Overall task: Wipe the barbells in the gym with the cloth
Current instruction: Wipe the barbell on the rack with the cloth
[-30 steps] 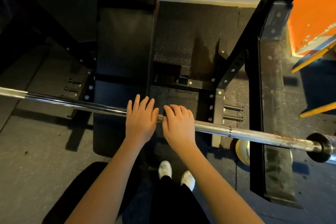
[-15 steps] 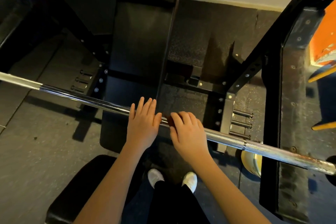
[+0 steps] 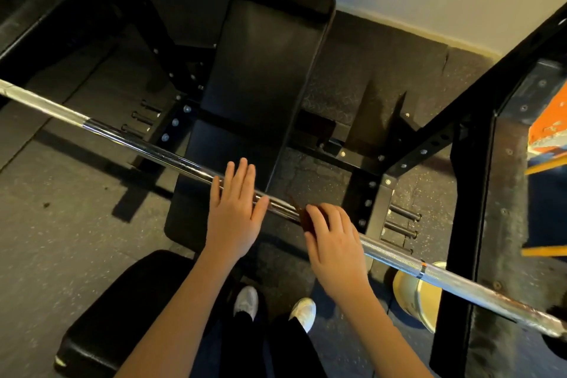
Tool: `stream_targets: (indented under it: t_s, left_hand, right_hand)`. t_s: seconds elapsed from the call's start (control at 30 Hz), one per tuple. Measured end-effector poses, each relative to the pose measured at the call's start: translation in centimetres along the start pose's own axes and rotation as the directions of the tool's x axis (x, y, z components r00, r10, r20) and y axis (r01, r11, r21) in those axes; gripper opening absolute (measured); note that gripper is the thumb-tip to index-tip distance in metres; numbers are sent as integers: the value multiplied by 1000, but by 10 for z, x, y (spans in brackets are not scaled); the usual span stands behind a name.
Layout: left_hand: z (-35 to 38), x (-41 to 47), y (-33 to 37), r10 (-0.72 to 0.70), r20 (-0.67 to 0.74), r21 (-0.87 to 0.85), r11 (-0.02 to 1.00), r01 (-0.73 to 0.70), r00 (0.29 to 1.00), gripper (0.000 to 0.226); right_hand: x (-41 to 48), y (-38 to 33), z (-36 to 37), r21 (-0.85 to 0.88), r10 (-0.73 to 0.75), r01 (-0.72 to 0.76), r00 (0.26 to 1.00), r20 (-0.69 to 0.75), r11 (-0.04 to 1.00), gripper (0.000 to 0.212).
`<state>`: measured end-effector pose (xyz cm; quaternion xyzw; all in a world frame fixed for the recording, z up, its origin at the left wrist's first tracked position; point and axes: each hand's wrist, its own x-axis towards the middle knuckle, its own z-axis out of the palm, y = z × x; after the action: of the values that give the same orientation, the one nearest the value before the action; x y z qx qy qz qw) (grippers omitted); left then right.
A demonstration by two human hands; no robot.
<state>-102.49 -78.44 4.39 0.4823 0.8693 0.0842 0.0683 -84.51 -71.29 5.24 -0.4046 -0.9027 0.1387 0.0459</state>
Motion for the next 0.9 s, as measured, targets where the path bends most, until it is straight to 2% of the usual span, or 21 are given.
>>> stream_targets:
  t_s: [0.07,0.13,0.23,0.4,0.6,0.8,0.9]
  left_hand:
    - [-8,3,-26,-176,-7,-38,984,175,984,64]
    - [-15,5,-53,-224,30,19,974,224,974,67]
    - [-17,2,-71,-169,53,60,984,166,984,66]
    - [-18,-2,-77,-133,61,67,989,129,989,64]
    - [-23,-1,-117,-36,165,139,990,13,986,75]
    - [-27,4,-126,-41,105,82,996,32,994,71]
    - [-32,11,-137,-31,152,102,995,16,988,68]
  right_hand:
    - [-5,-2,2,-33,4,-5,1000,-20,999,52]
    - [4,-12,9,-37,37,-37,999,-9,999,49]
    - [31,-44,11,29,4,-5,998,64,1000,43]
    - [37,-69,11,64,-41,33,990,138,997,50]
    - [17,-52,17,-41,20,-20,1000,14,999,53]
    - [60,-106,24,48,-45,38,987,154,998,53]
    - [36,-75,20,44,-24,20,995,97,999,52]
